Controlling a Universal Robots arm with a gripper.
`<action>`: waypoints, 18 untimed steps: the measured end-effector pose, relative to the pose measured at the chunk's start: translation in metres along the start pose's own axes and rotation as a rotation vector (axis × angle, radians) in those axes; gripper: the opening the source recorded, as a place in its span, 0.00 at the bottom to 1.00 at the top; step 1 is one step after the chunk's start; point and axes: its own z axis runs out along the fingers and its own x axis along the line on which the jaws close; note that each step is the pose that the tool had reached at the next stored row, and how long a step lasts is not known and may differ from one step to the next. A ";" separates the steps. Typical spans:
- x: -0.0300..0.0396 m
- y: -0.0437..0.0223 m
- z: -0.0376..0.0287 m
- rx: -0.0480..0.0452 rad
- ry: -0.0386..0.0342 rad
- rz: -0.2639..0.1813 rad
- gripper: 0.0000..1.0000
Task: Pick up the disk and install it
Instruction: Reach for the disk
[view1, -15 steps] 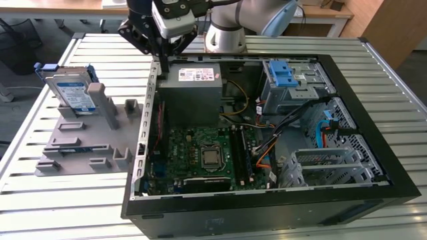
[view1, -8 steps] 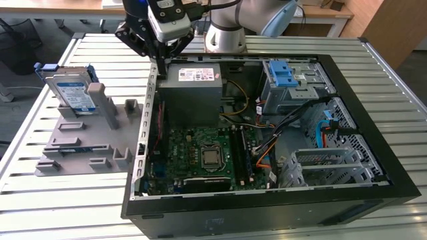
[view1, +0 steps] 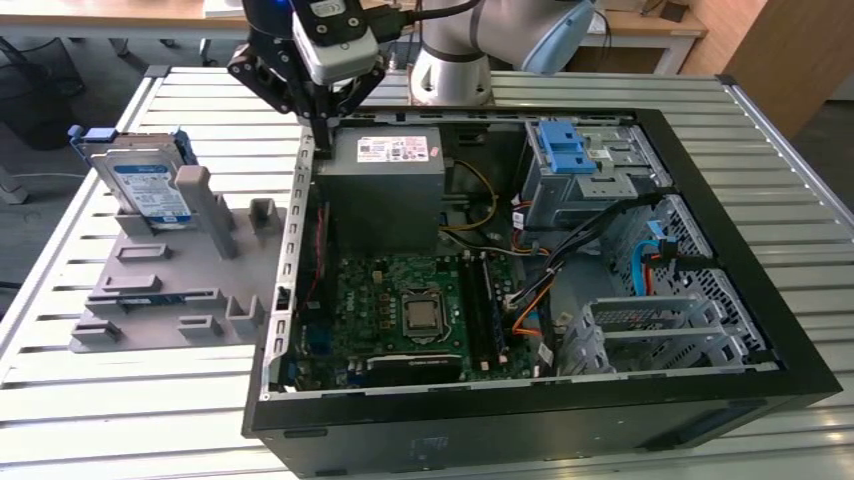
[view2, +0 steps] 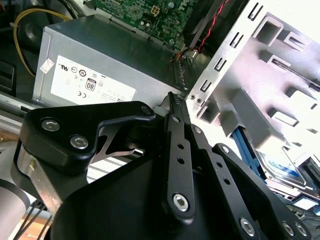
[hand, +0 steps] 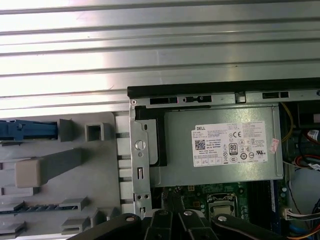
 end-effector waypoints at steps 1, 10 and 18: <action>0.0003 0.0000 0.0000 0.0000 0.0000 0.000 0.11; 0.0024 -0.0001 0.0007 0.0000 0.0000 0.000 0.11; 0.0047 -0.0003 0.0011 0.0000 0.0000 0.000 0.11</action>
